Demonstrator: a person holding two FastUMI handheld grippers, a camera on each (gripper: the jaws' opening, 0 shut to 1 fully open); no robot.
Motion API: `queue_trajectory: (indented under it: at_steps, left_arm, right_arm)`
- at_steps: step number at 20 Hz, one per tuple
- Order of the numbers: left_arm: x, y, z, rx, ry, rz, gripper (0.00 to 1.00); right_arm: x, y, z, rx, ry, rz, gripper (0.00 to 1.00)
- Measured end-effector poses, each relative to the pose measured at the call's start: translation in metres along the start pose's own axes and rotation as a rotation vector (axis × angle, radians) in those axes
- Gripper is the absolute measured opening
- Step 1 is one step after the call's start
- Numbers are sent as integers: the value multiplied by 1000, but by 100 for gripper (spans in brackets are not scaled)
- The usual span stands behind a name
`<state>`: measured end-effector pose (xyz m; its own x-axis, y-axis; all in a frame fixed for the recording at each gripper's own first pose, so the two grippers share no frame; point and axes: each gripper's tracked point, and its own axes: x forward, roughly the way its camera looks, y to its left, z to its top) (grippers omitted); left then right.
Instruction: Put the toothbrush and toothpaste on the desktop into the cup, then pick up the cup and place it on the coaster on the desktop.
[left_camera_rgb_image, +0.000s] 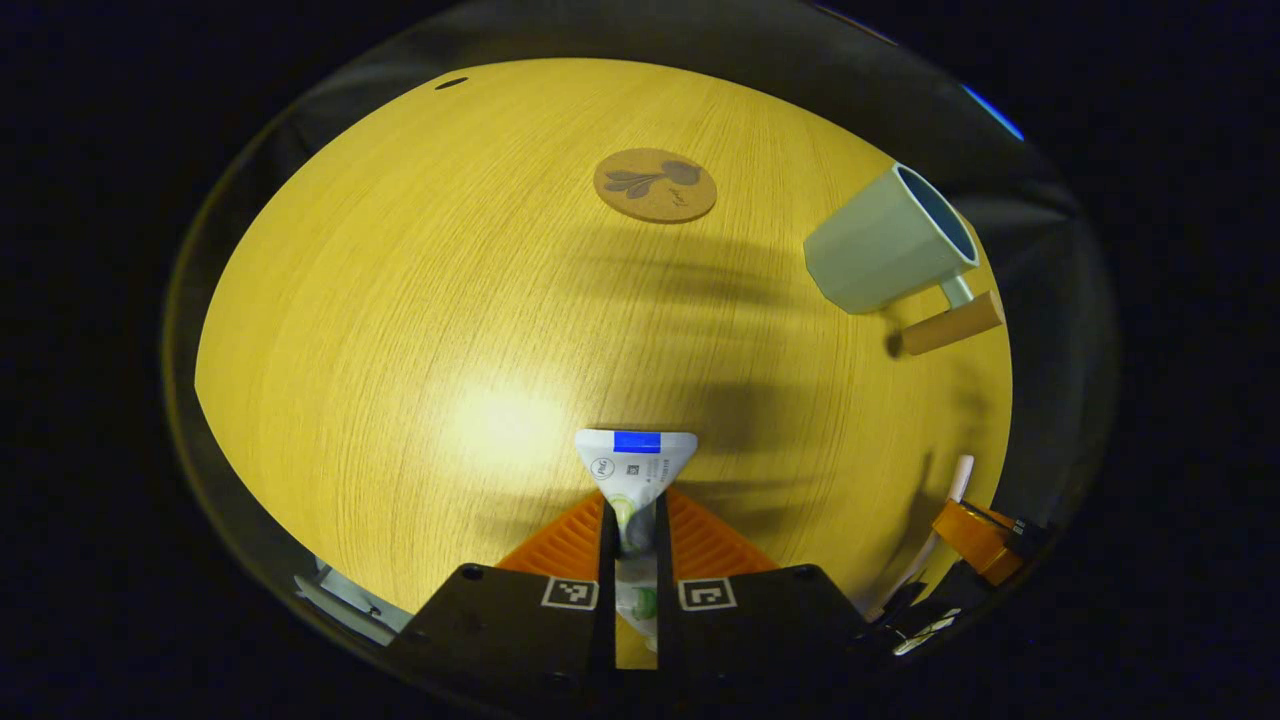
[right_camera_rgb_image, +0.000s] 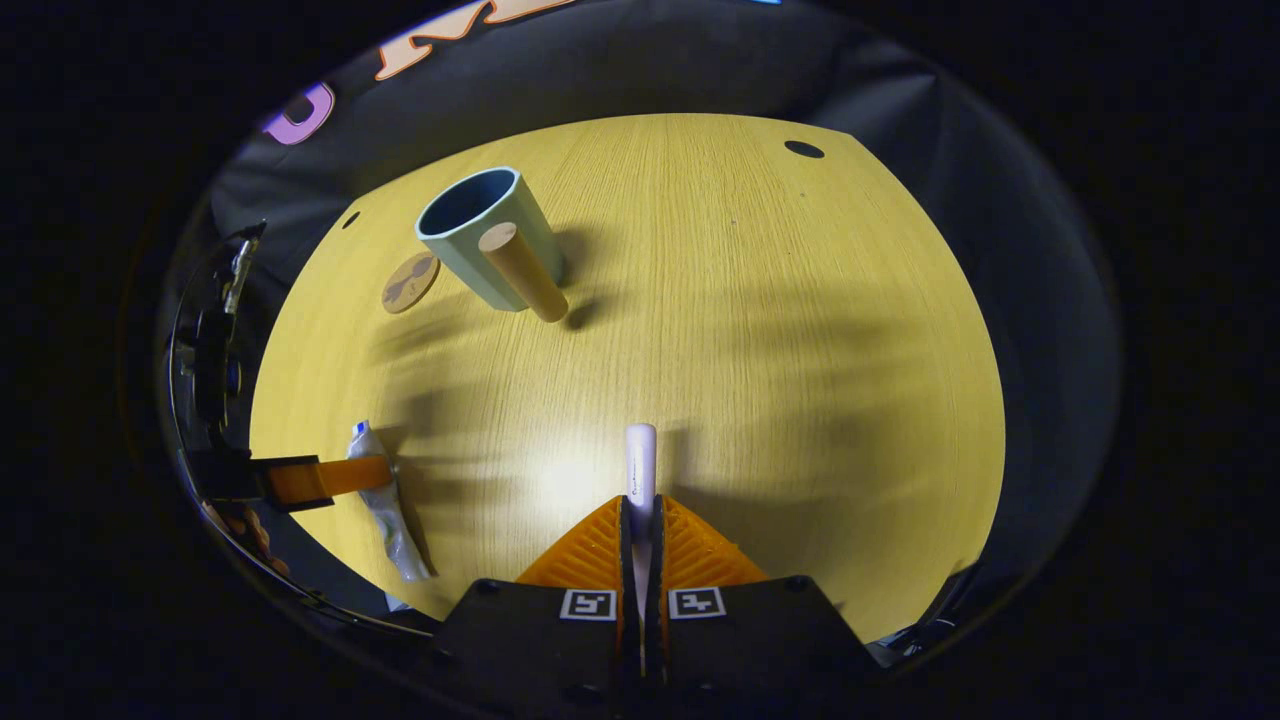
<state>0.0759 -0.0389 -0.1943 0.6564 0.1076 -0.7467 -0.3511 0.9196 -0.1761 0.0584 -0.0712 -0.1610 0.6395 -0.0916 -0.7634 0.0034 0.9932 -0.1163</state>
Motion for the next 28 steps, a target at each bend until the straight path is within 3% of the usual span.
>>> queue_trajectory:
  at_steps: [5,10,12,17,20,22,26,28]
  left_arm:
    - [-8,-6,2,11,-60,-93,1]
    - [-30,-16,16,16,-166,-179,1]
    - [-41,-18,30,52,-223,-195,0]
    - [-81,-17,88,251,-490,-171,0]
    - [-110,-28,118,290,-589,-239,0]
    - [-128,-32,136,314,-641,-283,0]
    - [-147,-61,178,350,-796,-399,0]
    - [-155,-71,195,386,-863,-432,0]
  right_arm:
    - [1,-2,2,-1,-12,-4,5]
    - [-9,-1,28,55,-123,6,5]
    - [-19,3,48,83,-213,16,5]
    - [-74,19,114,120,-511,38,5]
    - [-113,28,156,144,-669,72,5]
    - [-126,46,184,169,-739,128,5]
    - [-147,82,229,240,-871,329,5]
    - [-153,86,253,249,-958,357,5]
